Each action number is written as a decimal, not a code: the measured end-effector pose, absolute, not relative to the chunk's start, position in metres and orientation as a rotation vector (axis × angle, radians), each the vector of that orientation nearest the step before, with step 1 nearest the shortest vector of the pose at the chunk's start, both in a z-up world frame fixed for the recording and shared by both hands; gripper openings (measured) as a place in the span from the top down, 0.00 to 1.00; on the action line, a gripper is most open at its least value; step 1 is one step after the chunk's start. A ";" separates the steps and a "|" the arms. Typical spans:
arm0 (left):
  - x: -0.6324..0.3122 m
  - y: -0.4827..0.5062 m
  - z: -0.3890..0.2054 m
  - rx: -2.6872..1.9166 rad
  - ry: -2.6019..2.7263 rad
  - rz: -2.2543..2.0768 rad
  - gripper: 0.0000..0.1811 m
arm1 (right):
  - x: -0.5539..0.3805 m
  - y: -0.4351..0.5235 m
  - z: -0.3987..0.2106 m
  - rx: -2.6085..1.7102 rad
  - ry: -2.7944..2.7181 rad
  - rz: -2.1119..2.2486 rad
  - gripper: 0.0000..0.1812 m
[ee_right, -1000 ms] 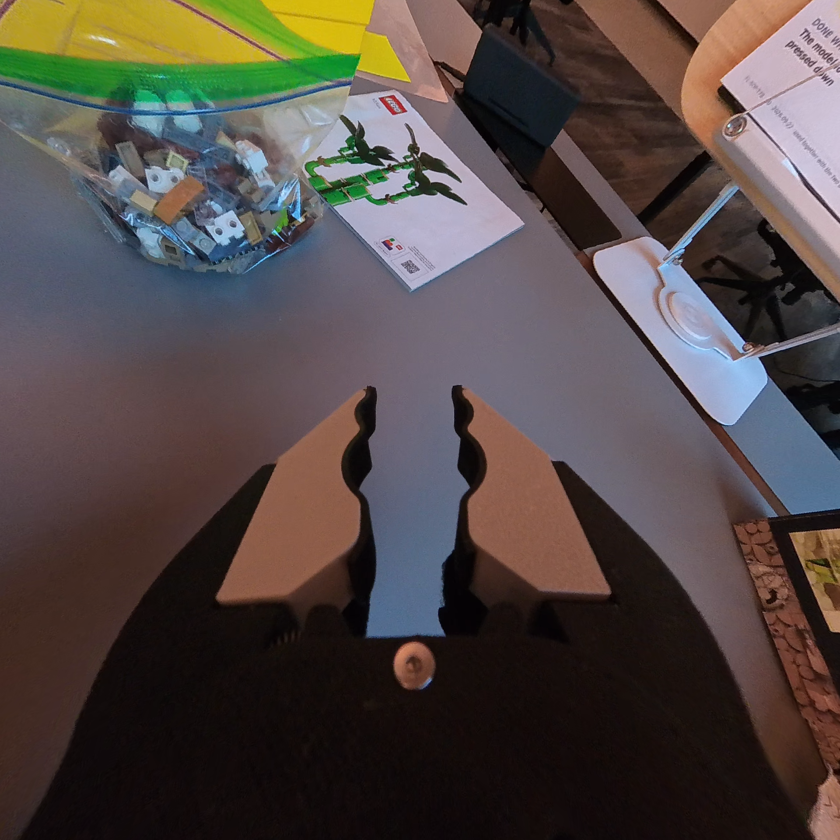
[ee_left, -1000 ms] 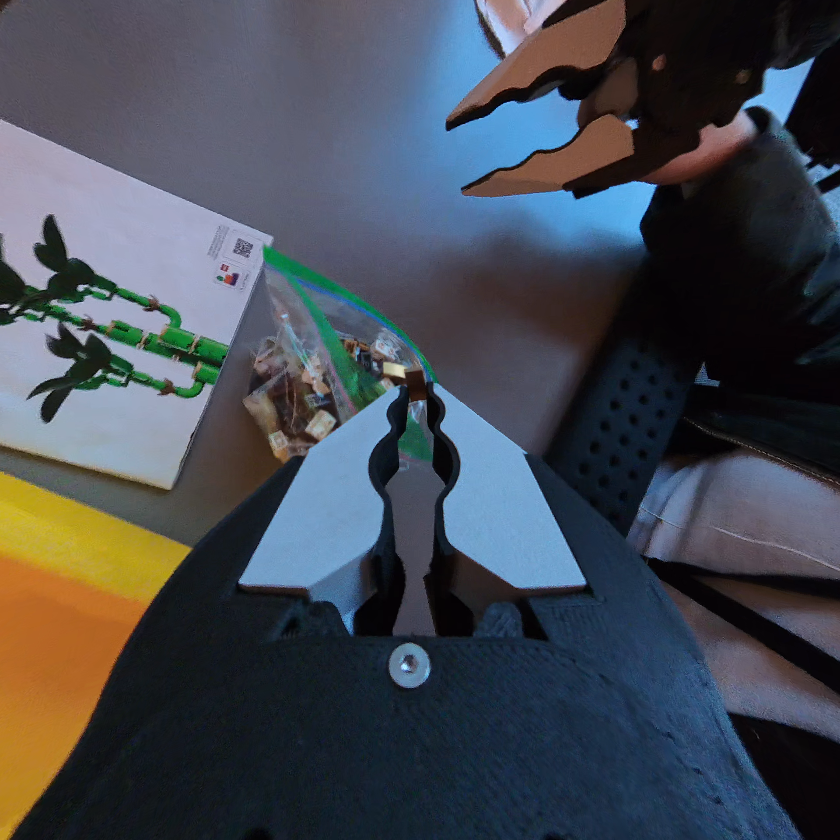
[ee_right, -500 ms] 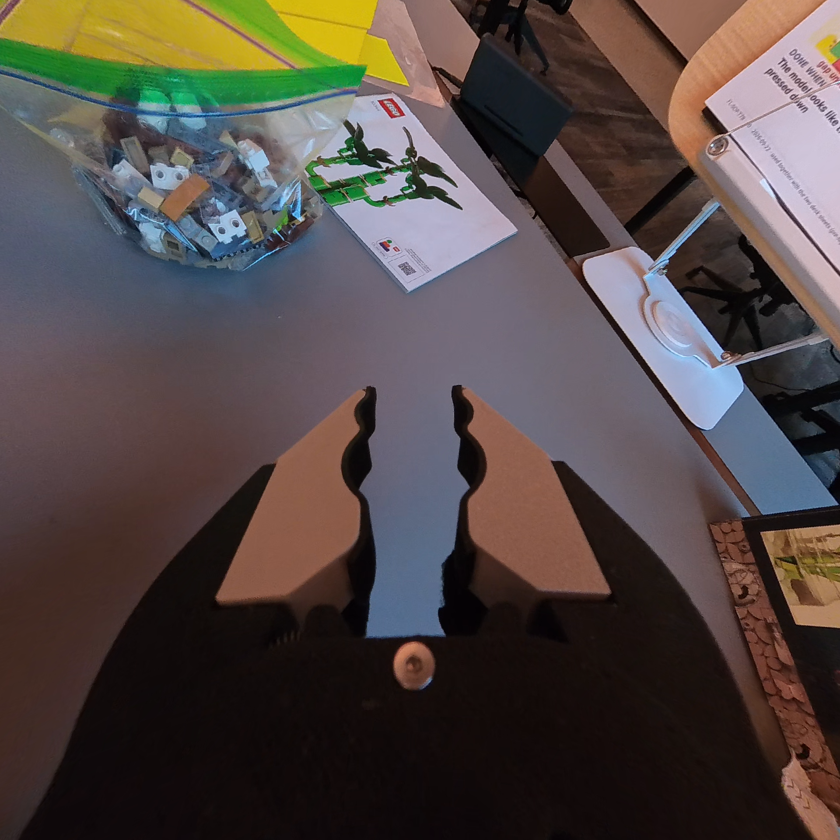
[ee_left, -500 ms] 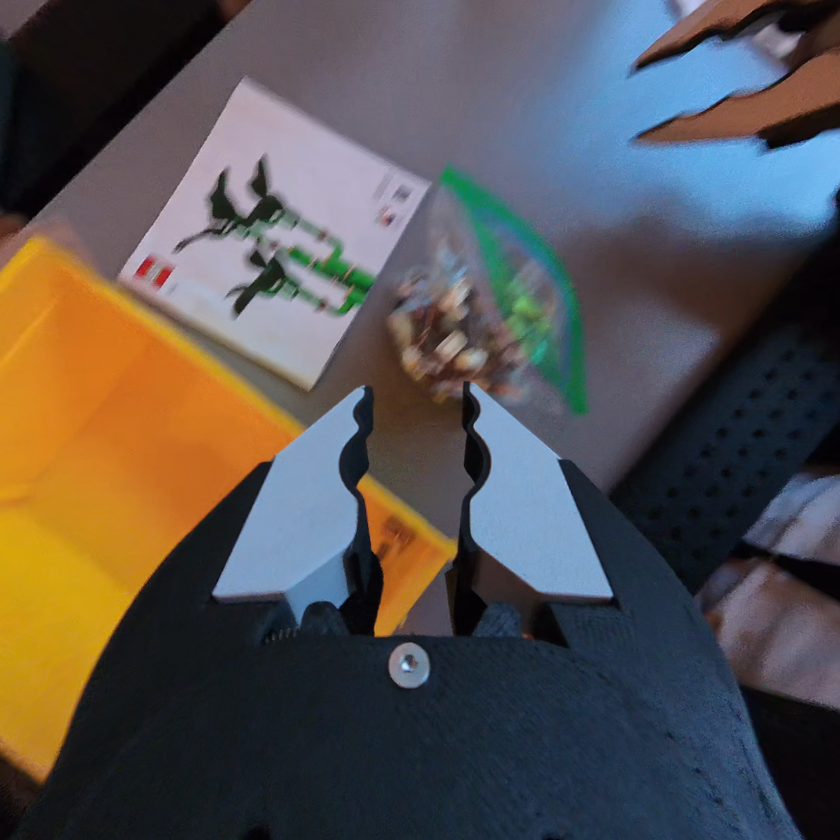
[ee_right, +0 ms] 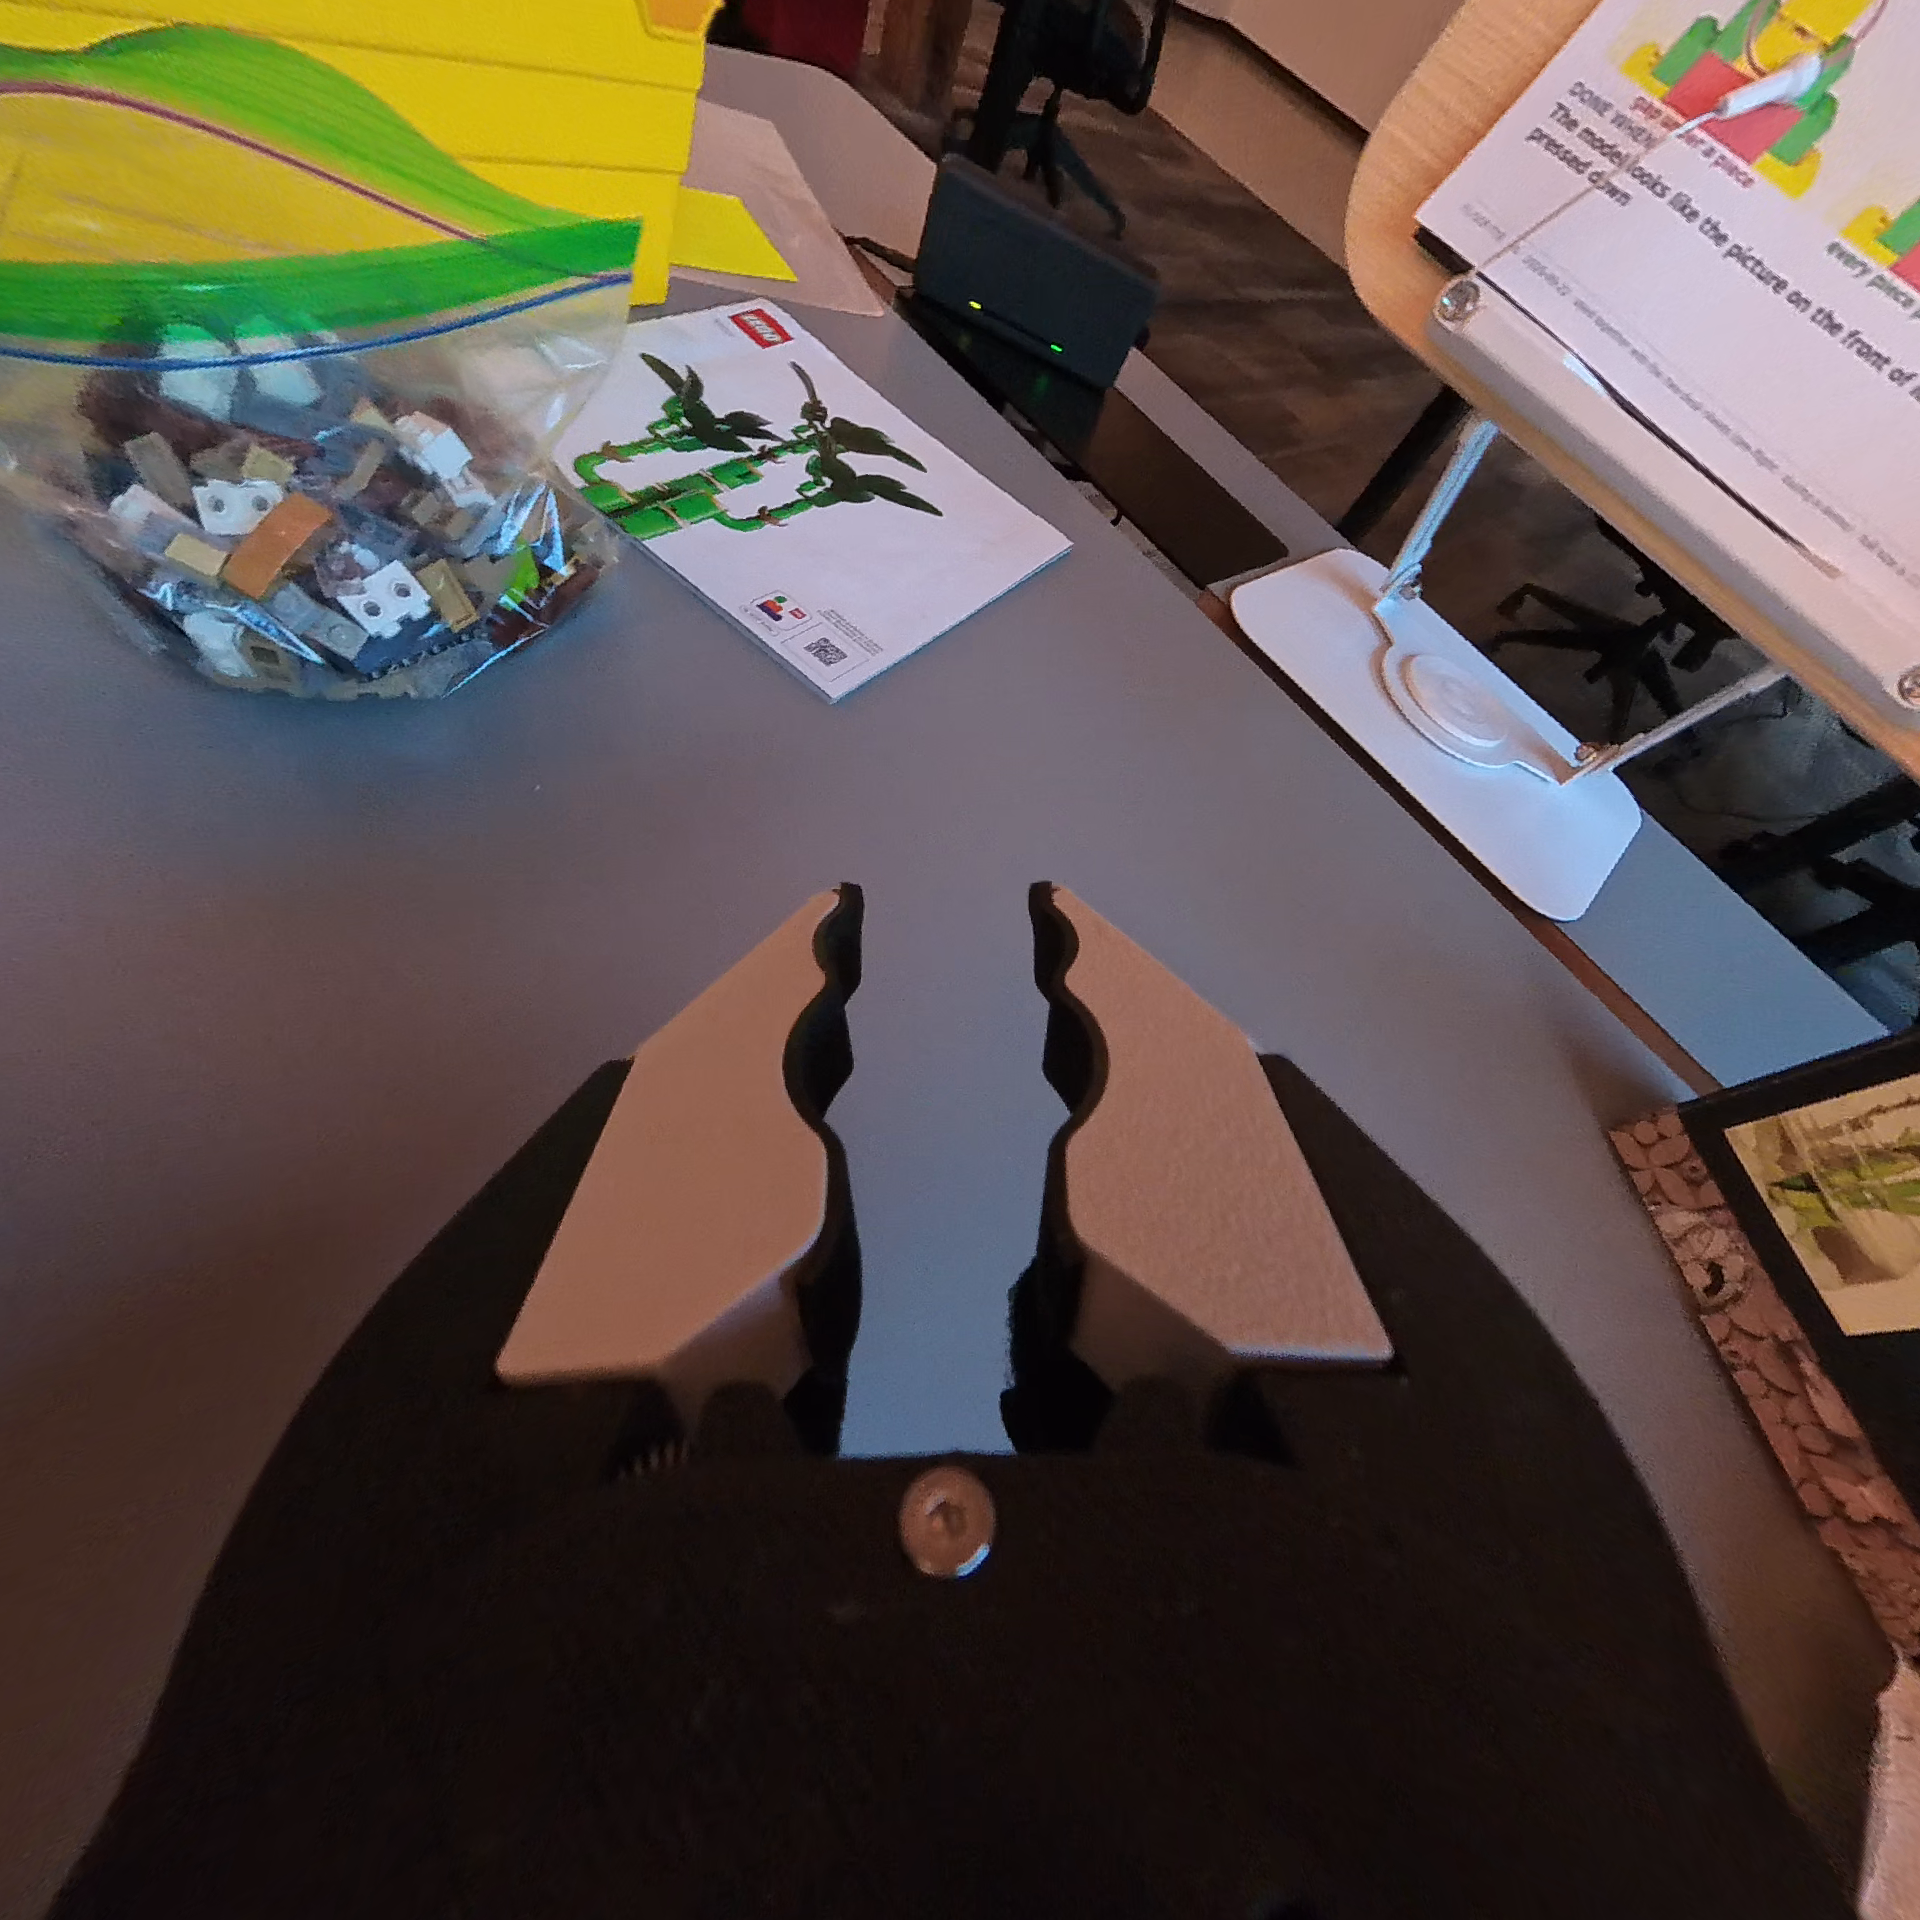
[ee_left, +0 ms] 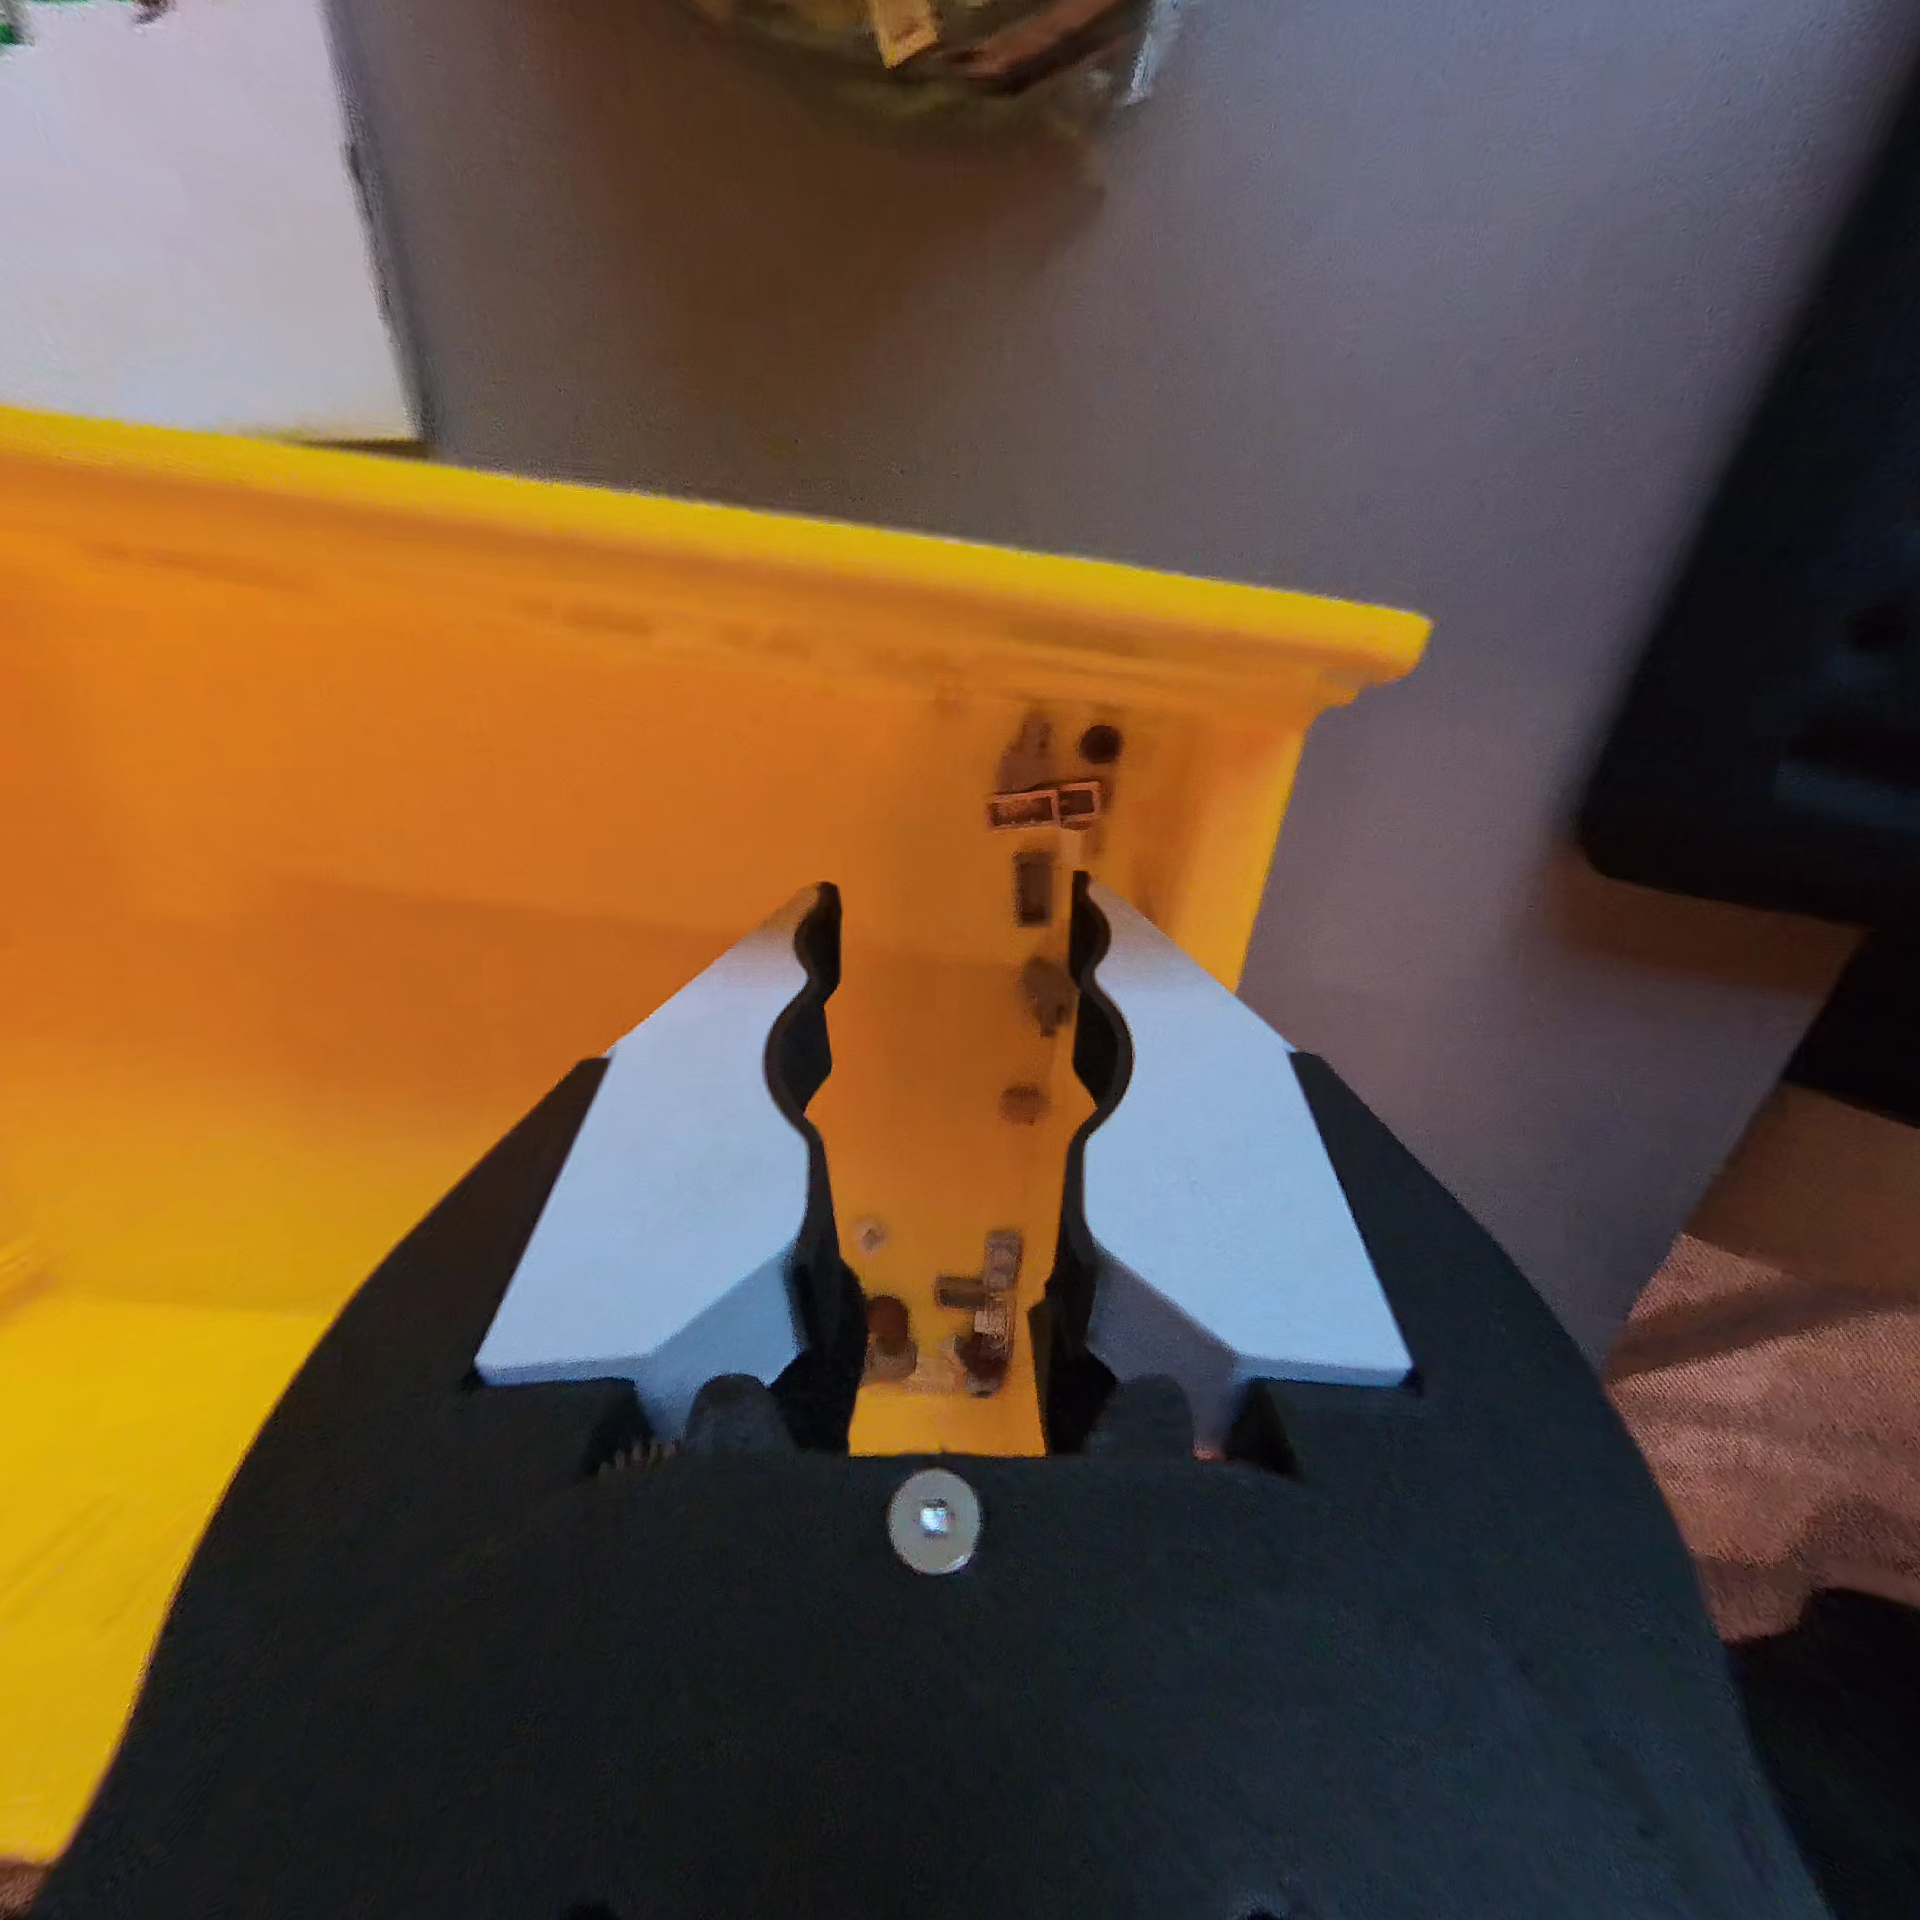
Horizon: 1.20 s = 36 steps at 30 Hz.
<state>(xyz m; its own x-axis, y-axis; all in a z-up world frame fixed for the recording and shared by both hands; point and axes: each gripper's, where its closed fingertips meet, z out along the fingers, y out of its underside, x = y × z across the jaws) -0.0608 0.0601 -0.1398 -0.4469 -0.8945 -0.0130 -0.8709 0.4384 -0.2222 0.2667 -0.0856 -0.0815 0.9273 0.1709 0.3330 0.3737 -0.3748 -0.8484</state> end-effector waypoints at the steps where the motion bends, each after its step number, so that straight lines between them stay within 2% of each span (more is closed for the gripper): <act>1: -0.060 0.059 -0.143 -1.576 2.585 -0.289 0.76 | 0.269 -0.086 -0.082 -1.966 -0.381 -0.223 0.82; 8: -0.061 0.059 -0.163 -1.520 2.700 -0.239 0.80 | 0.275 -0.086 -0.088 -1.989 -0.367 -0.221 0.82; 10: -0.056 0.062 -0.163 -1.509 2.671 -0.216 0.74 | 0.276 -0.086 -0.089 -1.993 -0.369 -0.221 0.82; 13: -0.050 0.091 -0.158 -1.531 2.534 -0.036 0.79 | 0.275 -0.086 -0.090 -1.994 -0.372 -0.216 0.82; 16: -0.049 0.087 -0.151 -1.616 2.479 -0.152 0.73 | 0.275 -0.086 -0.090 -1.997 -0.376 -0.216 0.82; 19: -0.046 0.053 -0.141 -1.567 2.532 -0.436 0.77 | 0.275 -0.086 -0.091 -2.000 -0.379 -0.212 0.82; 26: -0.046 0.044 -0.160 -1.494 2.654 -0.387 0.85 | 0.273 -0.086 -0.093 -2.008 -0.384 -0.201 0.82; 30: -0.041 0.052 -0.164 -1.505 2.626 -0.314 0.84 | 0.274 -0.087 -0.092 -2.005 -0.379 -0.196 0.82; 33: -0.042 0.072 -0.164 -1.527 2.557 -0.170 0.79 | 0.273 -0.087 -0.093 -2.006 -0.383 -0.195 0.82; 34: -0.043 0.081 -0.163 -1.566 2.522 -0.135 0.81 | 0.273 -0.087 -0.093 -2.008 -0.385 -0.194 0.82; 36: -0.046 0.097 -0.161 -1.641 2.440 -0.093 0.80 | 0.273 -0.087 -0.094 -2.011 -0.390 -0.194 0.82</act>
<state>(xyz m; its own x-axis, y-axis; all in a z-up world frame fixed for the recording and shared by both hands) -0.0456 0.0970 -0.1606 -0.3640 -0.9224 -0.1294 -0.9098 0.3818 -0.1626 0.2725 -0.0866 -0.0940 0.9343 0.1884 0.3026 0.3550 -0.4150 -0.8377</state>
